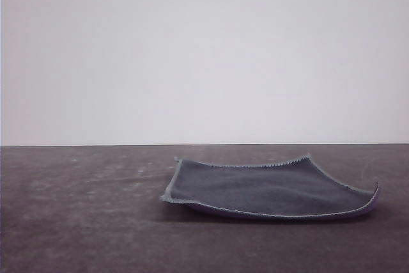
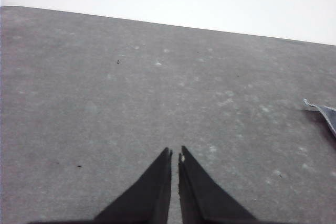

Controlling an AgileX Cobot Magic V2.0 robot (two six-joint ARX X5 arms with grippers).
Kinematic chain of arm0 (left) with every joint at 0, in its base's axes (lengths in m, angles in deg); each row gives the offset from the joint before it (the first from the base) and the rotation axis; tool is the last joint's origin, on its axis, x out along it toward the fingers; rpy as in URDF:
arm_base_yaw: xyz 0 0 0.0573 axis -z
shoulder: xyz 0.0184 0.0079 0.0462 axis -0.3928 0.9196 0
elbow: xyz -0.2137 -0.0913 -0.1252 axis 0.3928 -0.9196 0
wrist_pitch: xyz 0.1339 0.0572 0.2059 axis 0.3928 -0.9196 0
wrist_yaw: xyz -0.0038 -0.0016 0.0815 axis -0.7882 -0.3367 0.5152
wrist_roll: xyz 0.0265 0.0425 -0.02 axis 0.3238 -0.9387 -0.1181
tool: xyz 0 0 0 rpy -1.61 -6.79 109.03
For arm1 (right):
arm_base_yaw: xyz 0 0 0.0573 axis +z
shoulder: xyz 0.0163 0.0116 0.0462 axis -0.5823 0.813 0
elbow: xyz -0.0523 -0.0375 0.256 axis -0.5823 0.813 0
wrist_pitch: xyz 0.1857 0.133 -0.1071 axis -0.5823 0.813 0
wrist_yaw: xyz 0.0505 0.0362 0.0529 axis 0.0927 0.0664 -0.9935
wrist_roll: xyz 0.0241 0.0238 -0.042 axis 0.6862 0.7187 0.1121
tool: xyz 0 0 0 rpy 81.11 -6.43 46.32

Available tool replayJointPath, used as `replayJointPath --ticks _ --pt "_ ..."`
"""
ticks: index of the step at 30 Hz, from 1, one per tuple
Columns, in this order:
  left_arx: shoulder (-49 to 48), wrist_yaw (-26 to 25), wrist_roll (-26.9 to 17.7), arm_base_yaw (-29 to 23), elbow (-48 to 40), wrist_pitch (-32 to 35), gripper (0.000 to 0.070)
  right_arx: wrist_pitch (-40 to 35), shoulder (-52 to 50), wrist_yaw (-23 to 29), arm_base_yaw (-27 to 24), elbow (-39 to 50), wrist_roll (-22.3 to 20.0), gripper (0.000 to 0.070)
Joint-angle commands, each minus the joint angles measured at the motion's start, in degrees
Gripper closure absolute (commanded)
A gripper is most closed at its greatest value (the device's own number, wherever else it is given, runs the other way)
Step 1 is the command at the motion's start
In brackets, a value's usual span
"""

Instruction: Fold clothes

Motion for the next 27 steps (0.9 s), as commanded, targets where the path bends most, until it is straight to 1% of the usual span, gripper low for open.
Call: replayJointPath --ticks 1,10,13,17,19,21,23,25,27 --pt "0.0 0.3 -0.2 -0.2 -1.1 -0.4 0.0678 -0.6 0.0 0.0 0.1 0.3 0.8 0.0691" --pt "0.0 0.3 -0.1 -0.2 -1.1 -0.4 0.0678 -0.9 0.0 0.0 0.1 0.3 1.2 0.0691" --pt "0.0 0.3 0.3 -0.2 -1.1 -0.4 0.0678 -2.1 0.0 -0.1 0.1 0.3 1.7 0.0691" --pt "0.1 0.2 3.8 -0.2 -0.1 1.0 0.0679 -7.0 0.0 0.1 0.1 -0.1 8.1 0.0695" --pt "0.4 1.4 5.3 -0.2 1.9 2.3 0.0681 -7.3 0.3 0.5 0.1 -2.1 11.3 0.0696" --pt "1.8 5.2 6.4 -0.2 5.3 2.6 0.0681 -5.9 2.2 0.4 0.1 -5.3 11.7 0.0696" --pt "4.5 7.4 6.5 -0.2 9.4 2.6 0.0681 -4.4 5.4 -0.2 0.2 -9.7 11.7 0.0696" --pt "9.1 7.7 7.7 -0.2 14.5 2.6 0.068 -3.0 9.6 -1.2 0.2 -14.8 11.6 0.0696" --pt "14.9 7.4 7.7 -0.1 19.8 2.6 0.068 -1.5 14.8 -1.9 0.2 -20.8 11.6 0.0696"
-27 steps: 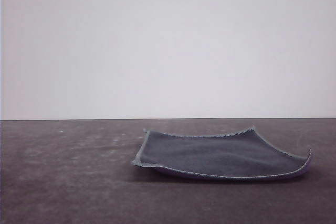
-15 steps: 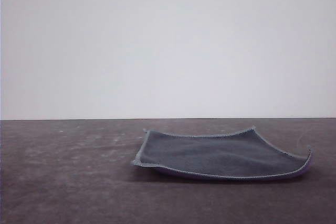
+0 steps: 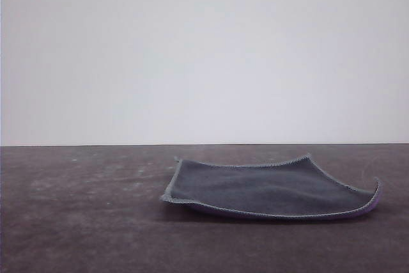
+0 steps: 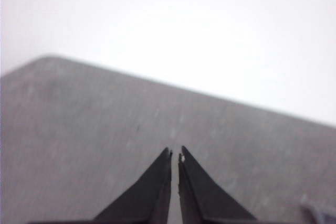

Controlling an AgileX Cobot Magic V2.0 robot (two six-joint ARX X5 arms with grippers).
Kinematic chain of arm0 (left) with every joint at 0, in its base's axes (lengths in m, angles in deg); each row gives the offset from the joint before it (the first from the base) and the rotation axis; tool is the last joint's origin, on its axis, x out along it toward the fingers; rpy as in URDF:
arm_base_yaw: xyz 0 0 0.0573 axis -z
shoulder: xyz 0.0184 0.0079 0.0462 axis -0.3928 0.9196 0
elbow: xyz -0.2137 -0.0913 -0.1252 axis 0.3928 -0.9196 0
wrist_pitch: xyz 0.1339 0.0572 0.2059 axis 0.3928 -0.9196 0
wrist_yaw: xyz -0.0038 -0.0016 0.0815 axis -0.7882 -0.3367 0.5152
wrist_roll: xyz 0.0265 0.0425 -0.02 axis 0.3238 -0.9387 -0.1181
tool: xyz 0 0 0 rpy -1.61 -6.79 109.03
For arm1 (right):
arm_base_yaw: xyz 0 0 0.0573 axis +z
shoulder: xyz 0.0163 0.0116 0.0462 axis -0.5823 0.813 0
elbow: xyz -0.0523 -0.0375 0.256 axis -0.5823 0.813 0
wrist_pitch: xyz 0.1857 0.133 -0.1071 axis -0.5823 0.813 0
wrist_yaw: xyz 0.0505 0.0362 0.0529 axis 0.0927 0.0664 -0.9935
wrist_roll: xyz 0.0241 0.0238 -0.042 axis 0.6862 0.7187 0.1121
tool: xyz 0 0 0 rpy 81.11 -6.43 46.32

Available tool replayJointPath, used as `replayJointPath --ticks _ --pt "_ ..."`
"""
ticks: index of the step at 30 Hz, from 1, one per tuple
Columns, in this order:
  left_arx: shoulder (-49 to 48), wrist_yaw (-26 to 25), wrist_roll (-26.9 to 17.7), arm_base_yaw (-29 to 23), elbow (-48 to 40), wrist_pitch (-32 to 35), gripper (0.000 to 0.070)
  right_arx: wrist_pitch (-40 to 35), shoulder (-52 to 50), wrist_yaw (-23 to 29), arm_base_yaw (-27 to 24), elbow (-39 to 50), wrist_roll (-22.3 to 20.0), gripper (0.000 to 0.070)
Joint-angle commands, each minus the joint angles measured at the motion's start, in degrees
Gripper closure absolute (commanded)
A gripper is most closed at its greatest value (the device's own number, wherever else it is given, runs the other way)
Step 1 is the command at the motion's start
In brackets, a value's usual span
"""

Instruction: Fold clothes

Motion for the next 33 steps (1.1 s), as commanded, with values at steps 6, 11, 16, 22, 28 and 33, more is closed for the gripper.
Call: replayJointPath --ticks 6,11,16,22,28,33 --pt "21.3 -6.1 0.3 0.0 17.8 -0.2 0.068 7.8 19.0 -1.3 0.2 -22.0 -2.7 0.0696" --pt "36.8 -13.4 -2.4 0.2 27.8 -0.6 0.068 13.0 33.5 -5.8 0.2 -34.4 -7.0 0.0696" --pt "48.8 -13.8 -5.4 0.4 33.0 -1.5 0.068 12.7 45.7 -9.5 0.2 -39.6 -8.2 0.0696" --pt "58.2 -13.6 -8.1 0.4 33.9 -1.6 0.068 11.1 57.6 -13.8 0.2 -40.1 -8.1 0.0696" --pt "62.6 -13.6 -8.3 0.4 33.9 -1.8 0.0679 11.7 63.2 -14.0 0.2 -40.1 -8.1 0.0696" --pt "62.8 -13.6 -8.3 0.4 33.9 -1.6 0.068 11.9 63.6 -14.0 0.2 -40.1 -8.1 0.0696"
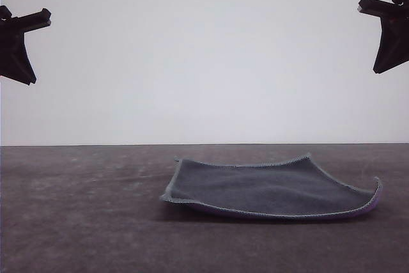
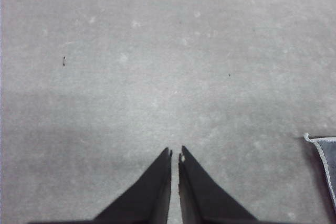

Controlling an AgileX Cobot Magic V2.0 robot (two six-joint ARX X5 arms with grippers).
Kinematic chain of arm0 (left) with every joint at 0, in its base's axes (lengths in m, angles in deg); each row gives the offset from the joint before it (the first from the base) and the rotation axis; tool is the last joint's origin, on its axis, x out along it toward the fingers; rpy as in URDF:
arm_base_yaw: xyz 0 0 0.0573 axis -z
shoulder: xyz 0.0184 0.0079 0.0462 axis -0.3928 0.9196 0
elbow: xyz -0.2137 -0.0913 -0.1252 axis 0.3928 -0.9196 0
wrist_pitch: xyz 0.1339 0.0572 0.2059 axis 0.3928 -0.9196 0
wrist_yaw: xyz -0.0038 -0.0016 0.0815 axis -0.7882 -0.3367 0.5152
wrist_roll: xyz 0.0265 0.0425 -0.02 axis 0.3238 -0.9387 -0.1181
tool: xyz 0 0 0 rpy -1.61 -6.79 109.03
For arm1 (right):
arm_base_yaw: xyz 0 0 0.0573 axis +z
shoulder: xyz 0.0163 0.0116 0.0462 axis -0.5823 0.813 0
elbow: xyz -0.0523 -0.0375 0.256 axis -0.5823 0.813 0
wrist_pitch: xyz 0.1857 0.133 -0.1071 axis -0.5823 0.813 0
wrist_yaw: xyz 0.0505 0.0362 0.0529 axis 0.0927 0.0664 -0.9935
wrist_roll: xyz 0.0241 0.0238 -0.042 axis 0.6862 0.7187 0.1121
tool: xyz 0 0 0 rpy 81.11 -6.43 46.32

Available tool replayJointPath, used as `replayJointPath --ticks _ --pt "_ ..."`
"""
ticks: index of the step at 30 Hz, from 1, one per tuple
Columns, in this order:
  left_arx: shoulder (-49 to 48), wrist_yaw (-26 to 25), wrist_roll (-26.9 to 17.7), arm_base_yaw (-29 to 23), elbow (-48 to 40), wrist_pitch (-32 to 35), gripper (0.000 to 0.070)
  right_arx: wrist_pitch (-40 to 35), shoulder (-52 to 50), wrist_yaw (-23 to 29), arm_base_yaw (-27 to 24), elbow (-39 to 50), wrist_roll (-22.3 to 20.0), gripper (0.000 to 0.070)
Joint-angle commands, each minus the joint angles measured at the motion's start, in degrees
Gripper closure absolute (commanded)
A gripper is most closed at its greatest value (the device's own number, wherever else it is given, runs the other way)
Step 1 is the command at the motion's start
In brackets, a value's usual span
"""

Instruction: Fold clothes

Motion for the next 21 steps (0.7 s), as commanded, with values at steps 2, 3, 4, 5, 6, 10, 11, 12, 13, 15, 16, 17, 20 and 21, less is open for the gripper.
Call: replayJointPath --ticks 2,3,4,5,6,10,11,12,13,15,16,17,20,21 --pt "0.5 -0.2 -0.9 0.1 1.2 0.6 0.0674 -0.3 0.5 -0.3 0.1 -0.9 -0.4 0.0693" --pt "0.5 -0.9 -0.9 0.0 1.2 0.4 0.0656 -0.1 0.5 -0.4 0.1 -0.9 -0.5 0.0674" --pt "0.5 -1.7 -0.9 0.0 1.2 0.2 0.0605 0.2 0.5 -0.9 0.1 -0.9 -0.5 0.0616" --pt "0.5 -2.6 -0.9 0.0 1.2 0.0 0.0531 0.4 0.5 -1.5 0.1 -0.9 -0.6 0.053" --pt "0.5 -3.7 -0.8 0.0 1.2 0.0 0.042 0.7 0.5 -1.7 0.1 -0.9 -0.6 0.0382" --pt "0.5 -7.3 -0.8 0.1 1.2 0.1 0.0266 1.2 0.5 -1.7 0.1 -0.9 -0.5 0.0125" --pt "0.5 -8.0 -0.8 0.1 1.2 0.3 0.0266 1.2 0.5 -1.7 0.1 -0.9 -0.5 0.0125" --pt "0.5 -8.4 -0.7 0.1 1.2 0.5 0.0266 1.2 0.5 -1.7 0.1 -0.9 -0.5 0.0125" --pt "0.5 -8.6 -0.6 0.1 1.2 0.6 0.0266 1.2 0.5 -1.7 0.1 -0.9 -0.5 0.0125" --pt "0.5 -9.0 -0.5 0.1 1.2 0.8 0.0266 1.2 0.5 -1.7 0.1 -0.9 -0.5 0.0125" --pt "0.5 -9.4 -0.2 0.1 1.2 0.7 0.0266 1.3 0.5 -1.7 0.1 -0.9 -0.5 0.0125" --pt "0.5 -9.9 0.5 0.1 1.2 0.7 0.0266 1.5 0.5 -1.8 0.1 -0.9 -0.5 0.0125" --pt "0.9 -13.9 2.9 0.9 1.2 1.1 0.0268 1.9 0.9 -2.8 0.1 -0.9 -0.5 0.0125" --pt "1.3 -15.1 3.7 1.3 1.2 1.7 0.0269 1.8 1.2 -3.8 0.1 -0.9 -0.5 0.0125"
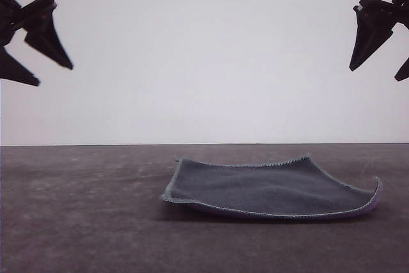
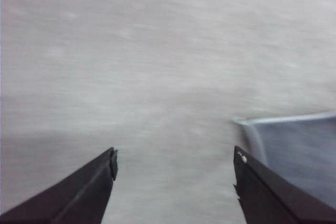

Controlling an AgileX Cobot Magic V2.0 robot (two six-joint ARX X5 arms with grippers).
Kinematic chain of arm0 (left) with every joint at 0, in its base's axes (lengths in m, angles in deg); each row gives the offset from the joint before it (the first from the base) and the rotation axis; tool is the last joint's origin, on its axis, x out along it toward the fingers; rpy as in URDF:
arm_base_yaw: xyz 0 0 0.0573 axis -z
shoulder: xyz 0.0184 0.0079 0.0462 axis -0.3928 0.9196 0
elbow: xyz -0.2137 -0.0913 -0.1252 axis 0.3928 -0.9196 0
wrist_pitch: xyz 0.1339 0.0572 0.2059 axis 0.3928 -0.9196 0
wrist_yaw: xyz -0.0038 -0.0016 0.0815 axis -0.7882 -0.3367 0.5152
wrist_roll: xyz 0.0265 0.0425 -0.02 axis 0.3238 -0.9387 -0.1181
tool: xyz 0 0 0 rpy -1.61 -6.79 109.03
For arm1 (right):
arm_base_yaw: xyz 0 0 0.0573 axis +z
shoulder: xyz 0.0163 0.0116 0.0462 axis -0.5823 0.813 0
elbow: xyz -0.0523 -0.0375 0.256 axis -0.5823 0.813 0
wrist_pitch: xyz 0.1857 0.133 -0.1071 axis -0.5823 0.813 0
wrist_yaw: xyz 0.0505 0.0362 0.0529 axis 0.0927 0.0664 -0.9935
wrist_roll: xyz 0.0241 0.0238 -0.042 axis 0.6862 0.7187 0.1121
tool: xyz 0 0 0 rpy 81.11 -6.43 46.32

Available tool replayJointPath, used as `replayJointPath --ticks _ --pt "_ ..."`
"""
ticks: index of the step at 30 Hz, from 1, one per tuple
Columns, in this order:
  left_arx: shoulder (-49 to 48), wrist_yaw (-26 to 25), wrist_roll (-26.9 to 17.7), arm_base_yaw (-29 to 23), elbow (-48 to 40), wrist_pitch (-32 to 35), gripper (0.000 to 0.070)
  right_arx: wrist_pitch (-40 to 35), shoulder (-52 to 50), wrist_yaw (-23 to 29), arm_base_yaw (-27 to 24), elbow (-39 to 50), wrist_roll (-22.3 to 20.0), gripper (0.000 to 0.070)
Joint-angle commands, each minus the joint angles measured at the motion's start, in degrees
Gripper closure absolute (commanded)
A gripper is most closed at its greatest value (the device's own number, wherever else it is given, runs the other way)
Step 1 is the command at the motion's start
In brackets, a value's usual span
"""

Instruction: Fold clothes

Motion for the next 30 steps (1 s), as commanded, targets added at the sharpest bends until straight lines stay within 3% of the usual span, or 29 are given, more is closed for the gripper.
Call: replayJointPath --ticks 1,14,22,30 --pt "1.6 -2.1 2.4 0.9 1.2 1.6 0.027 -0.5 1.5 -1.4 0.1 -0.9 -0.4 0.0125" --pt "18.7 -5.7 3.8 10.2 8.4 3.9 0.027 -7.7 13.7 -13.4 0.1 -1.1 2.9 0.0126" --pt "31.3 -5.7 4.0 14.3 19.0 2.3 0.027 -12.9 21.8 -14.8 0.1 -1.8 3.4 0.0126" --pt "39.5 -5.7 4.7 16.8 25.5 0.1 0.027 -12.1 29.2 -17.6 0.3 -6.9 3.5 0.0126"
